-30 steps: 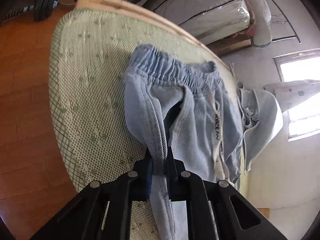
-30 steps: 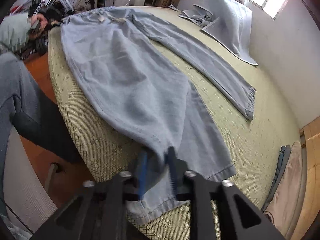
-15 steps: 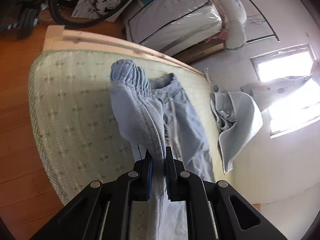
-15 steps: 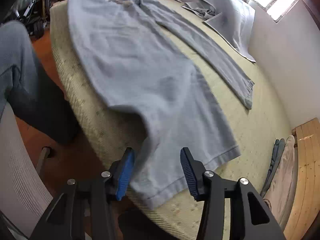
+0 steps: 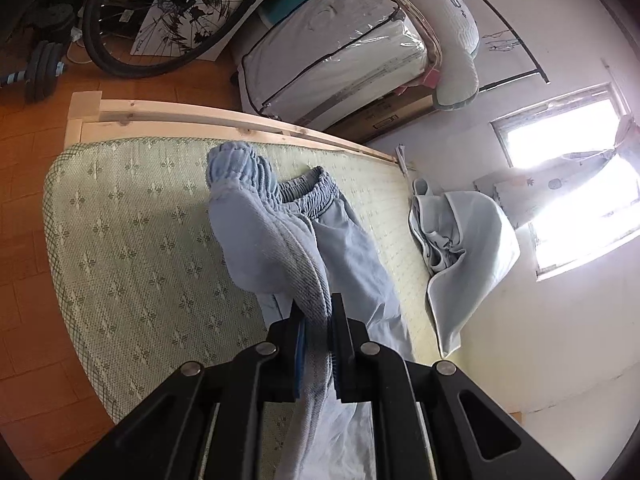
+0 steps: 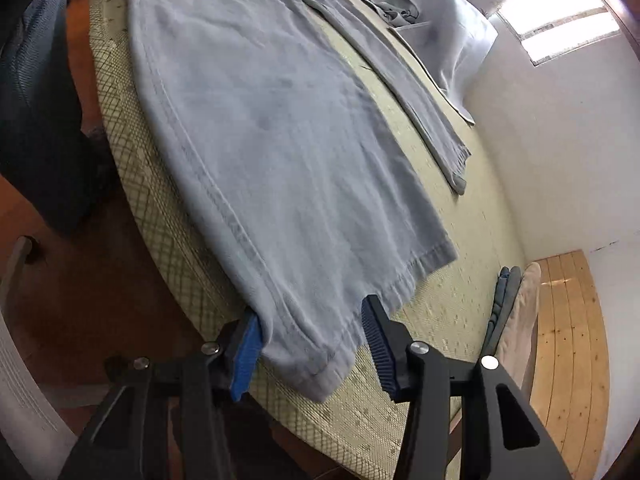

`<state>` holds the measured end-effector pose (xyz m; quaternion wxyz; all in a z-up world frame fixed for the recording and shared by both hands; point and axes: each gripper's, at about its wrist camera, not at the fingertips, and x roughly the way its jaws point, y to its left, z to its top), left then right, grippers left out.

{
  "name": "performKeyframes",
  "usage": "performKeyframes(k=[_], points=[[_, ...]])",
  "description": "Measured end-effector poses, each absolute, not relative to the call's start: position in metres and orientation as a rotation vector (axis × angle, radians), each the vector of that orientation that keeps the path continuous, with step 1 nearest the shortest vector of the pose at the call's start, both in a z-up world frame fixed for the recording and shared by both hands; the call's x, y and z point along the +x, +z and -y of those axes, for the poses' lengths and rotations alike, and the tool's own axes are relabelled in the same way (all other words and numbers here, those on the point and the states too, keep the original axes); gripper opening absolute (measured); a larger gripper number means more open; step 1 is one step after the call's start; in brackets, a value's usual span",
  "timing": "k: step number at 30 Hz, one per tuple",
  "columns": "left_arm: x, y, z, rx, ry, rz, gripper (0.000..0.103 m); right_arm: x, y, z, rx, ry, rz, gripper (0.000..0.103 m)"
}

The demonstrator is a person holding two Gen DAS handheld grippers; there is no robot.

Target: Fold clothes

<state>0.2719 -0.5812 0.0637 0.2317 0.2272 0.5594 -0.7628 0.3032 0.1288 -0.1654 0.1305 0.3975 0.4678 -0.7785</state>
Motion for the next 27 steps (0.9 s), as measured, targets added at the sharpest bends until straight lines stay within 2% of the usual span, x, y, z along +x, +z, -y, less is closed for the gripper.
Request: performKeyframes(k=[5, 11, 15, 17, 20, 25, 27], points=[[0.270, 0.062, 0.581, 0.633, -2.098, -1.522, 0.009, 0.310, -0.174, -0.142, 1.106, -2.242, -1.441, 0.052], [0.269, 0.058, 0.582, 0.640, -2.086, -1.506, 0.010, 0.302, -0.170, -0.148, 1.107, -2.244, -1.367, 0.050], [0.269, 0.054, 0.581, 0.643, -2.072, -1.501, 0.010, 0.299, -0.171, -0.148, 1.156, -2.160, -1.296, 0.033], [0.268, 0.053, 0.580, 0.646, -2.070, -1.494, 0.009, 0.296, -0.170, -0.148, 1.187, -2.100, -1.263, 0.021], [0.268, 0.052, 0.580, 0.652, -2.062, -1.497, 0.010, 0.293, -0.171, -0.145, 1.208, -2.041, -1.288, 0.016], [0.267, 0.057, 0.580, 0.664, -2.068, -1.488, 0.010, 0.282, -0.163, -0.150, 1.240, -2.006, -1.273, 0.015], [0.267, 0.058, 0.580, 0.664, -2.071, -1.487, 0.010, 0.289, -0.158, -0.150, 1.211, -2.038, -1.280, 0.012]])
